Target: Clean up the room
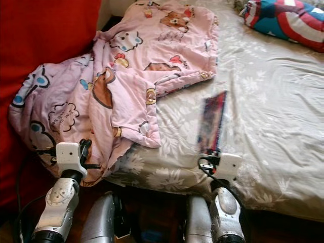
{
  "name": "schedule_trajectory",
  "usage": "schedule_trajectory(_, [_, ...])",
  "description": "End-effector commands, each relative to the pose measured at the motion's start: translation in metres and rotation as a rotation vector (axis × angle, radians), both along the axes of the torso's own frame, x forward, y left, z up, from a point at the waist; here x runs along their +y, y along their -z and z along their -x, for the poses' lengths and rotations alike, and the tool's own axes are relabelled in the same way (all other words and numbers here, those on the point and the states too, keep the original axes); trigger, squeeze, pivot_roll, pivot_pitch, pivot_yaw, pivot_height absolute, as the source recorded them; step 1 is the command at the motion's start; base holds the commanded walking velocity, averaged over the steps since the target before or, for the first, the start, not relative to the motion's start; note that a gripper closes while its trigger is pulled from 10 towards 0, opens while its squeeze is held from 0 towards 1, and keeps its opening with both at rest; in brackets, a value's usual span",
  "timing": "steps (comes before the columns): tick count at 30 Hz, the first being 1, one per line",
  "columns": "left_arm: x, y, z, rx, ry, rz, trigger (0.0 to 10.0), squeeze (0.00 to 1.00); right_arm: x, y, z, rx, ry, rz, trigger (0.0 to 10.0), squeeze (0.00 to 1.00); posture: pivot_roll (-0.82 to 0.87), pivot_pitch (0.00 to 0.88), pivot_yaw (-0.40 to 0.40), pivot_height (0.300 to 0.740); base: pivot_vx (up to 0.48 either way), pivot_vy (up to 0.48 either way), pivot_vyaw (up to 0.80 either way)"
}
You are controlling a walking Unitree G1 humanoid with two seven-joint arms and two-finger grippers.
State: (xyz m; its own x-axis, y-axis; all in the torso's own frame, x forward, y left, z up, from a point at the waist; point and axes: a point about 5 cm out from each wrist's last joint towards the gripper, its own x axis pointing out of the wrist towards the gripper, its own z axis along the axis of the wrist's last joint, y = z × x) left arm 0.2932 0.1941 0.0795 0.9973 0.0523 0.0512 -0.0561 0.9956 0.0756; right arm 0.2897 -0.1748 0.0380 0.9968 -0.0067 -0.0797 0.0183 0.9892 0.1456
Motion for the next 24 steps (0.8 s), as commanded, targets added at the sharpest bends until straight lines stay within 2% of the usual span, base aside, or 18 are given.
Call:
schedule_trajectory(1, [0.002, 0.012, 0.004, 0.046, -0.009, -0.003, 10.0, 0.0, -0.003, -0.003, -0.002, -0.017, 0.01, -0.004, 10.0, 0.0, -0.05, 0.141, -0.032, 0.62, 0.0, 0.0, 0.0])
schedule_trajectory(6, [0.006, 0.03, 0.009, 0.129, -0.019, -0.003, 10.0, 0.0, -0.001, -0.003, -0.007, -0.004, 0.007, 0.017, 10.0, 0.0, -0.04, 0.126, -0.027, 0.655, 0.0, 0.0, 0.0])
schedule_trajectory(8, [0.009, 0.043, 0.012, 0.212, -0.022, 0.004, 10.0, 0.0, 0.002, -0.008, -0.01, -0.014, -0.021, 0.057, 10.0, 0.0, -0.05, 0.12, -0.024, 0.67, 0.0, 0.0, 0.0])
schedule_trajectory(11, [0.016, 0.061, 0.019, 0.3, -0.062, 0.06, 10.0, 0.0, 0.008, -0.014, -0.013, -0.038, -0.059, 0.074, 10.0, 0.0, -0.04, 0.111, -0.02, 0.685, 0.0, 0.0, 0.0])
schedule_trajectory(14, [0.025, 0.076, 0.028, 0.378, -0.1, 0.073, 10.0, 0.0, 0.01, -0.016, -0.015, -0.046, -0.062, 0.068, 10.0, 0.0, -0.05, 0.101, -0.013, 0.71, 0.0, 0.0, 0.0])
schedule_trajectory(20, [0.024, 0.083, 0.03, 0.418, -0.1, 0.076, 10.0, 0.0, 0.01, -0.015, -0.015, -0.046, -0.055, 0.061, 10.0, 0.0, -0.04, 0.084, -0.006, 0.74, 0.0, 0.0, 0.0])
schedule_trajectory(24, [0.021, 0.089, 0.03, 0.457, -0.085, 0.065, 10.0, 0.0, 0.011, -0.014, -0.014, -0.044, -0.056, 0.057, 10.0, 0.0, -0.04, 0.075, -0.006, 0.74, 0.0, 0.0, 0.0])
